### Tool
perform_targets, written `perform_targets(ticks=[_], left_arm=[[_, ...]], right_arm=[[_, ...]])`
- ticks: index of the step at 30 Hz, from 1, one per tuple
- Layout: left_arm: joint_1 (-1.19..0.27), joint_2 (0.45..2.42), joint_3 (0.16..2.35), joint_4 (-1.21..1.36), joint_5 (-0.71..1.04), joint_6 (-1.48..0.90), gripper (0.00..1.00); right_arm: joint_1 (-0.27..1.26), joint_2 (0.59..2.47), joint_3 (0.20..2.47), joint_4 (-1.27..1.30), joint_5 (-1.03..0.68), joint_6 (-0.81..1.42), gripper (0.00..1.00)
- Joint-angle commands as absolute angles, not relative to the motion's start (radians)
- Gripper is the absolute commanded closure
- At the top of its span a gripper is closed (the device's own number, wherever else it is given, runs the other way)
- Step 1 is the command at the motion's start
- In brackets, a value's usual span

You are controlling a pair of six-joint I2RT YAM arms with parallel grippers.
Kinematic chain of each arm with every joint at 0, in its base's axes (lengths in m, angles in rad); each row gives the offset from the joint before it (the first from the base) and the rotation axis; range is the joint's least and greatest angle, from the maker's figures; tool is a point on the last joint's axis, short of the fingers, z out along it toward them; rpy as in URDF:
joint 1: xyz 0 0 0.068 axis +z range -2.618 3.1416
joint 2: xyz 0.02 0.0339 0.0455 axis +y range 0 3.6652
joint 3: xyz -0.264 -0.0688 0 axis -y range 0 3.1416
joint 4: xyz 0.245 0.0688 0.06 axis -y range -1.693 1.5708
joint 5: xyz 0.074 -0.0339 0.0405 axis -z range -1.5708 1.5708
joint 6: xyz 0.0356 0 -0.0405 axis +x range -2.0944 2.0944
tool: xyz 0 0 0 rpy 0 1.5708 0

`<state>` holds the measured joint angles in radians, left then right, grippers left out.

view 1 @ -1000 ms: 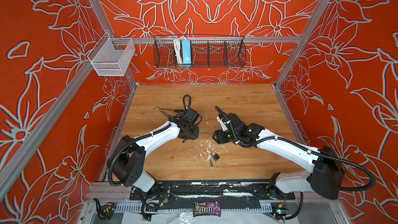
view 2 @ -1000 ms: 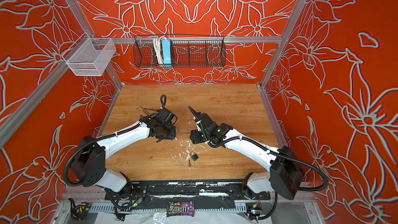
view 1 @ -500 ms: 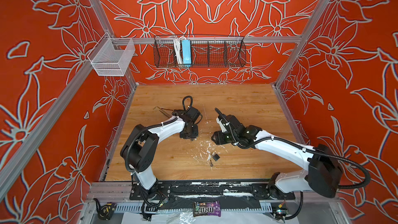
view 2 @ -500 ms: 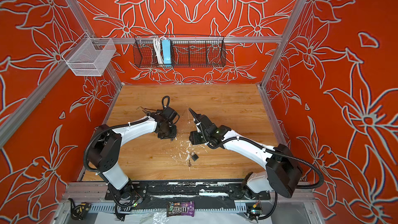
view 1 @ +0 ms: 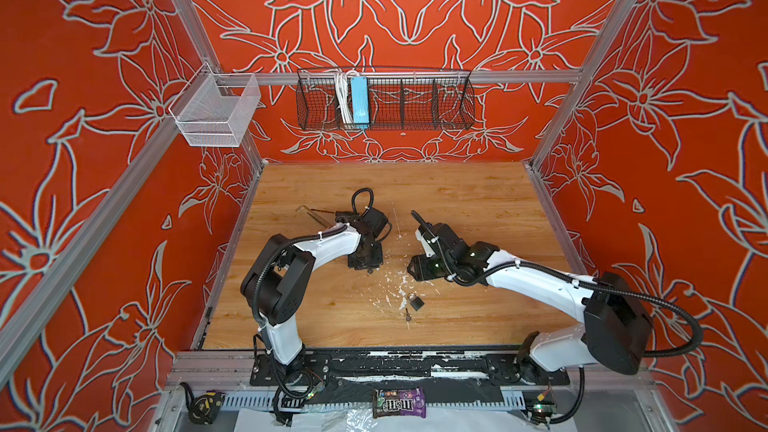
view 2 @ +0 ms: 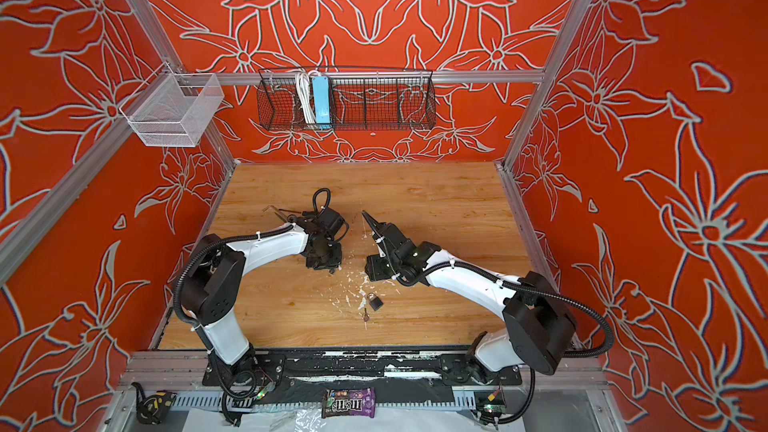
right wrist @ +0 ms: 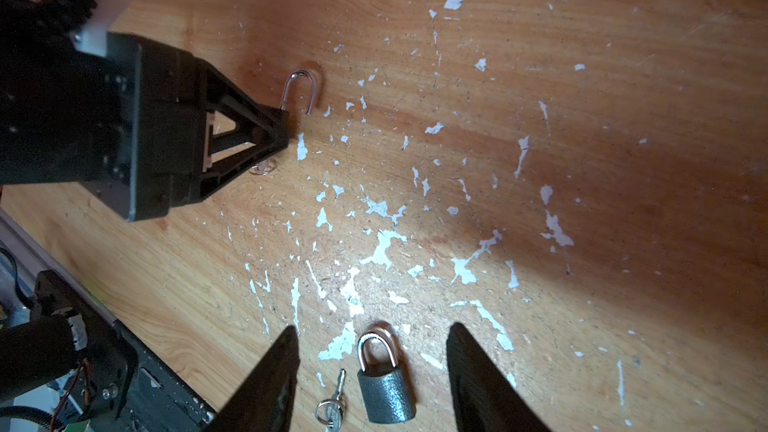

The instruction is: Unlock with the key

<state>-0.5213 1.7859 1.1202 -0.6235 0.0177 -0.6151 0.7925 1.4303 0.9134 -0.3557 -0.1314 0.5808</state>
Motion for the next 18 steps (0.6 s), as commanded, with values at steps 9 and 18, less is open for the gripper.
perform_targets(ticks=[9,18], left_arm=[[-0.515,1.796,1.097,-0.59,0.045,-0.653,0.42],[-0.515,1.733,1.069,-0.582,0.041,-0.687,0.17]], right_arm=[[0.79,1.464,0.937,-0.354,-0.137,0.574,0.43],[0.789,1.44,0.897,-0.335,-0.121,0.592,0.43]])
